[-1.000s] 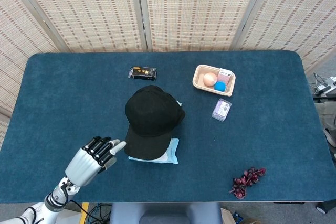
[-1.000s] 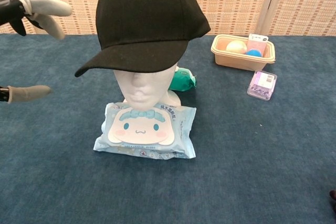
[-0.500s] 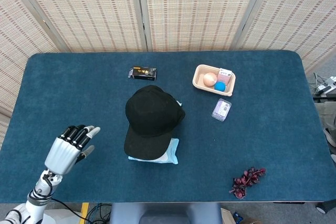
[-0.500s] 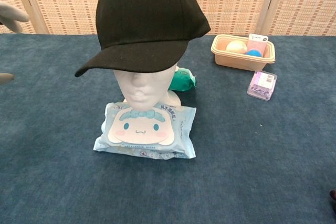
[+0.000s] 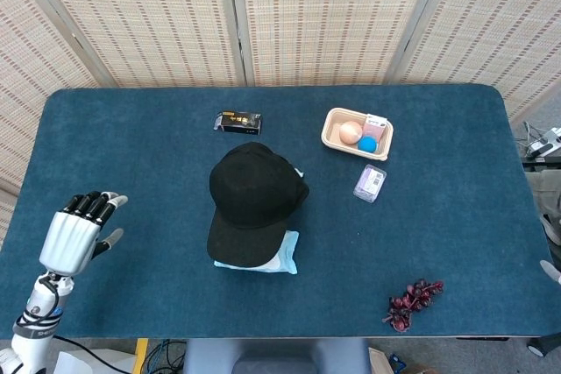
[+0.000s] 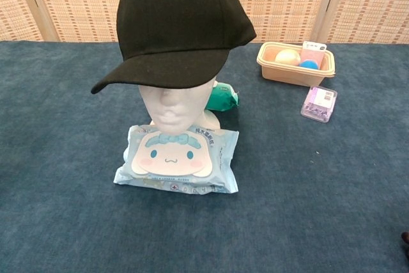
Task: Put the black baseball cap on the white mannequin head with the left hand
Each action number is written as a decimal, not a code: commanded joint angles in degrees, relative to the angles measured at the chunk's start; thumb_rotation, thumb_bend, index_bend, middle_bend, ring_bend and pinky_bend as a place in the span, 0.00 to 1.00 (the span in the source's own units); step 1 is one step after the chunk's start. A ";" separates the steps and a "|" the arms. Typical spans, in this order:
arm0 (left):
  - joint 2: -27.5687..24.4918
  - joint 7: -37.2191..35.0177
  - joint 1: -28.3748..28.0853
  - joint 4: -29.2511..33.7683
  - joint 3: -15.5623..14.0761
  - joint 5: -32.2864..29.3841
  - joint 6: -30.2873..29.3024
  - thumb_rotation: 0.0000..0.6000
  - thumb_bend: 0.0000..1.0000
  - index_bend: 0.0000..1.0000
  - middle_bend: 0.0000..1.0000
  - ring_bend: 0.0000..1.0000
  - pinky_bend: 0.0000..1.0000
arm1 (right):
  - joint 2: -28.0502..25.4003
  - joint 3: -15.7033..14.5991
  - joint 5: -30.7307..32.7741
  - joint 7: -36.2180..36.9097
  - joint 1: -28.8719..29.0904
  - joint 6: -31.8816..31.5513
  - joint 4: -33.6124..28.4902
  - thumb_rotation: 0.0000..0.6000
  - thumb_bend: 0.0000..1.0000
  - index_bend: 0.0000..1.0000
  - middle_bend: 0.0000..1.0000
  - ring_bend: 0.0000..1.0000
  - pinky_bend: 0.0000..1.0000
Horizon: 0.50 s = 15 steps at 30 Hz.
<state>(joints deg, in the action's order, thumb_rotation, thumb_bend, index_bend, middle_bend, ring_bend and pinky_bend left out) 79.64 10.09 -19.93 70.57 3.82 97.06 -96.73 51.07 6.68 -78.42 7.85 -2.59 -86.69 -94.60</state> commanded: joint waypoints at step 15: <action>-11.91 13.38 5.33 22.71 3.60 -12.07 4.04 1.00 0.00 0.40 0.42 0.39 0.47 | 2.06 -1.12 -1.98 -3.62 2.32 2.70 -1.97 1.00 0.10 0.33 0.36 0.31 0.38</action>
<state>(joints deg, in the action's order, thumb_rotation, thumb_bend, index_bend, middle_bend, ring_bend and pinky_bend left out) 68.31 23.90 -15.44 92.33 6.71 85.57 -91.60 52.98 5.63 -80.51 4.36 -0.39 -84.15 -96.67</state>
